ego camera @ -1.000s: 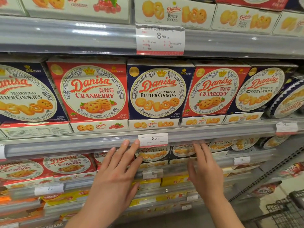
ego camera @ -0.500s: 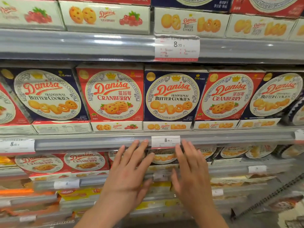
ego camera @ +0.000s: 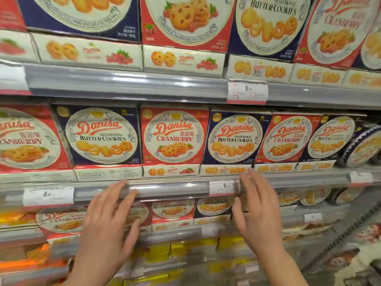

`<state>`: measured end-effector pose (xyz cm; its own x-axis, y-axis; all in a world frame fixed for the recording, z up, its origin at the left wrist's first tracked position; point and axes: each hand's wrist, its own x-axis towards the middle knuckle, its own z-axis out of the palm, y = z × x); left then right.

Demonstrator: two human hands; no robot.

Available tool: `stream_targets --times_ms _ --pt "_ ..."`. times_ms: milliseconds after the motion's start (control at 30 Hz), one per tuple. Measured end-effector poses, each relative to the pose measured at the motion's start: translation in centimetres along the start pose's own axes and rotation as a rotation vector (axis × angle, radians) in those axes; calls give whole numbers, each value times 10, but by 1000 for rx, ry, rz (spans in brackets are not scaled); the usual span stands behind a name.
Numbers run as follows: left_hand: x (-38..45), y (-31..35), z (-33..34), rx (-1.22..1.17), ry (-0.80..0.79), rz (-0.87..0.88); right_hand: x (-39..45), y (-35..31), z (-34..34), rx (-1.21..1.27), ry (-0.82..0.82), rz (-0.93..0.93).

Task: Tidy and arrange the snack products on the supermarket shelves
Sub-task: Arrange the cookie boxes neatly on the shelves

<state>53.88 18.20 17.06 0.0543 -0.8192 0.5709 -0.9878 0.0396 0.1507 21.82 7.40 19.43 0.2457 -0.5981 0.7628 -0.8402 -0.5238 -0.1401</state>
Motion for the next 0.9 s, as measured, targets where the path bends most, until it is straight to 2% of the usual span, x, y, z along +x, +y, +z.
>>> stream_targets --times_ms 100,200,333,533,667,900 --pt "-6 -17 2 16 -22 0 42 -15 -24 -49 93 -52" --pt "-12 -32 7 53 -67 81 81 -23 -41 -168 99 -76" --pt "-11 -44 12 70 -127 114 111 -27 -47 -308 34 -64" --pt "-12 -47 13 82 -73 158 141 -35 -51 -471 -122 11" --pt "-13 -51 20 68 -83 166 140 -39 -66 -426 -93 21" --pt "-17 -50 15 39 -102 158 117 -33 -109 -294 -39 -109"
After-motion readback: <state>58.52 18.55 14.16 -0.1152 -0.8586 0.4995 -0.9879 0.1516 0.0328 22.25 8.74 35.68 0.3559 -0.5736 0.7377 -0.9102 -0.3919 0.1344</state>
